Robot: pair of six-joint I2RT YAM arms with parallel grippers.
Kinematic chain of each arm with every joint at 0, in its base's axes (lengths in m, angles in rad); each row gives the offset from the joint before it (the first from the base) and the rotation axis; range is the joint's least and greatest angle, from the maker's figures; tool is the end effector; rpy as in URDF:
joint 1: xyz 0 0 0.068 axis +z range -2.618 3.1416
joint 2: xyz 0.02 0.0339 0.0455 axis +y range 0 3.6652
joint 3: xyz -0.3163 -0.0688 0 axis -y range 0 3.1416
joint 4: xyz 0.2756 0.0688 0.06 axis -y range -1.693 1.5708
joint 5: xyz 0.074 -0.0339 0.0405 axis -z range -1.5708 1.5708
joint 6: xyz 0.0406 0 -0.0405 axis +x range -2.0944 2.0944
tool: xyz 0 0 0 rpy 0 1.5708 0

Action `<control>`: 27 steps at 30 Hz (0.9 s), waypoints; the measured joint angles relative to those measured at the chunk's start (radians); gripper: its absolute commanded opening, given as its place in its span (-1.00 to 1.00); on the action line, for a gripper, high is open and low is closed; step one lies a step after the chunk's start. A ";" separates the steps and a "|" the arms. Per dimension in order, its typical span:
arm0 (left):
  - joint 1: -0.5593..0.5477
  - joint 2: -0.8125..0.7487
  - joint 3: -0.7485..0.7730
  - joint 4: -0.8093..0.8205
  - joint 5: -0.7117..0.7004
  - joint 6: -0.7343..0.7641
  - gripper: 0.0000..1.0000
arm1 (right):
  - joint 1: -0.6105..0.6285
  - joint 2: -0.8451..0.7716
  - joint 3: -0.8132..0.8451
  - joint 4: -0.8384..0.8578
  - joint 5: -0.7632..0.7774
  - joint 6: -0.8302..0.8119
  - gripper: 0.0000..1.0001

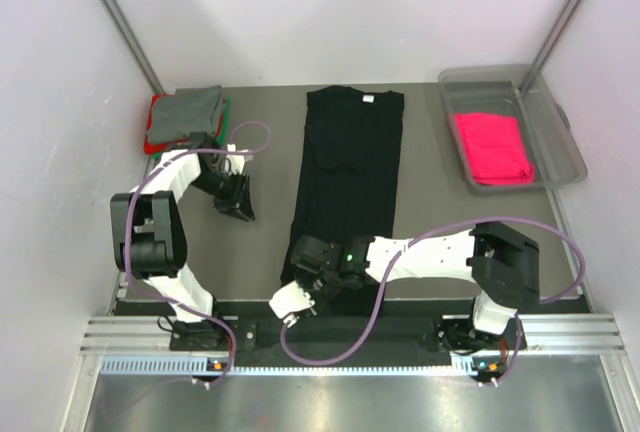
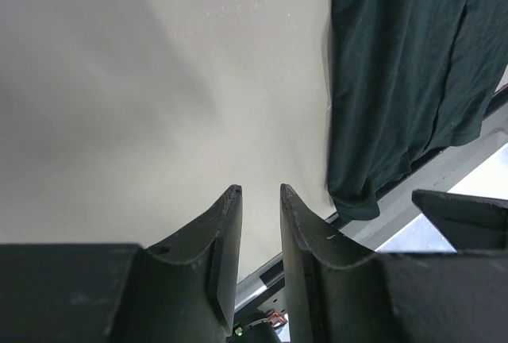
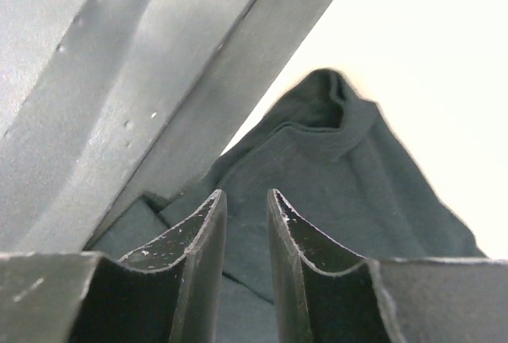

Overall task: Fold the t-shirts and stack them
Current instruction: Fold the tshirt

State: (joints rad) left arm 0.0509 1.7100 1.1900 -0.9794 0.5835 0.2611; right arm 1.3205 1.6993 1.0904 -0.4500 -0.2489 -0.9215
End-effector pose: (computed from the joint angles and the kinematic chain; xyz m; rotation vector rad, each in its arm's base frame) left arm 0.3413 -0.0050 0.2343 0.3312 2.8464 -0.8342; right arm 0.0836 0.3672 0.2200 -2.4255 1.0747 0.4626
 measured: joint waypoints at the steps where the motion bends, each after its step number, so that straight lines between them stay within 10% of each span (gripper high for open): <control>1: 0.000 0.000 -0.001 0.000 0.000 0.000 -0.38 | 0.000 -0.003 0.008 -0.003 -0.003 0.003 -0.44; 27: 0.000 -0.008 -0.013 0.000 0.000 0.003 -0.38 | -0.018 0.032 -0.023 0.017 0.006 -0.002 -0.48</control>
State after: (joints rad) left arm 0.0509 1.7020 1.1774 -0.9791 0.5835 0.2638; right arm 1.3029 1.7317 1.0676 -0.4328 -0.2432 -0.9230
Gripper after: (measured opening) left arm 0.307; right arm 0.267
